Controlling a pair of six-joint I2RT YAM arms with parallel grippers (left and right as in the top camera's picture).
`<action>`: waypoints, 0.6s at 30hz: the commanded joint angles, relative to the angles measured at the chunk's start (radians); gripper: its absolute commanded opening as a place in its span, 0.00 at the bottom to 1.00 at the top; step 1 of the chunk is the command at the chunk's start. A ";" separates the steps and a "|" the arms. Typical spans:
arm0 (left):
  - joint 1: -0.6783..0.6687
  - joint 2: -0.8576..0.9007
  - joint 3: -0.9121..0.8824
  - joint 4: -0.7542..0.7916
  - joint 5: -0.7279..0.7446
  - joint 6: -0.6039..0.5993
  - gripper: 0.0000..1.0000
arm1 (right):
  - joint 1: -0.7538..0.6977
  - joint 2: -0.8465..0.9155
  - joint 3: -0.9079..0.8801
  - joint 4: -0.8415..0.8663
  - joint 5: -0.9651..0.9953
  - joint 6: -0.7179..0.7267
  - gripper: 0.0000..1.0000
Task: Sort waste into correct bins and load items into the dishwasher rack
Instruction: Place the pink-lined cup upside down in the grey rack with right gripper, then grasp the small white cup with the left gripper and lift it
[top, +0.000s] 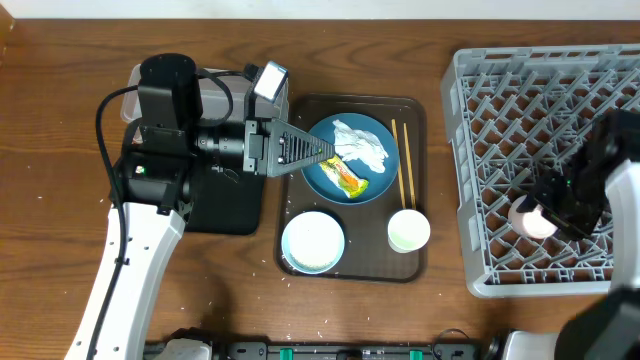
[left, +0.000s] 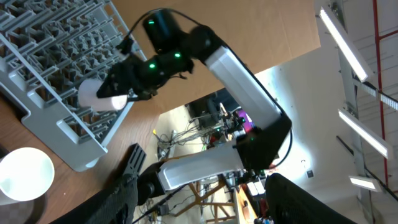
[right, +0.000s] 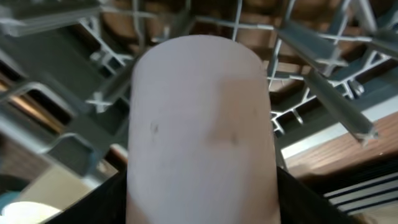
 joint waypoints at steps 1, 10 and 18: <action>0.000 -0.003 0.017 0.005 -0.002 0.025 0.69 | -0.012 0.016 0.009 0.001 -0.008 -0.008 0.83; -0.092 -0.003 0.017 0.004 -0.132 0.068 0.69 | -0.013 -0.125 0.081 0.002 -0.043 -0.009 0.90; -0.256 -0.003 0.017 -0.169 -0.462 0.234 0.63 | -0.012 -0.311 0.097 0.009 -0.116 -0.050 0.56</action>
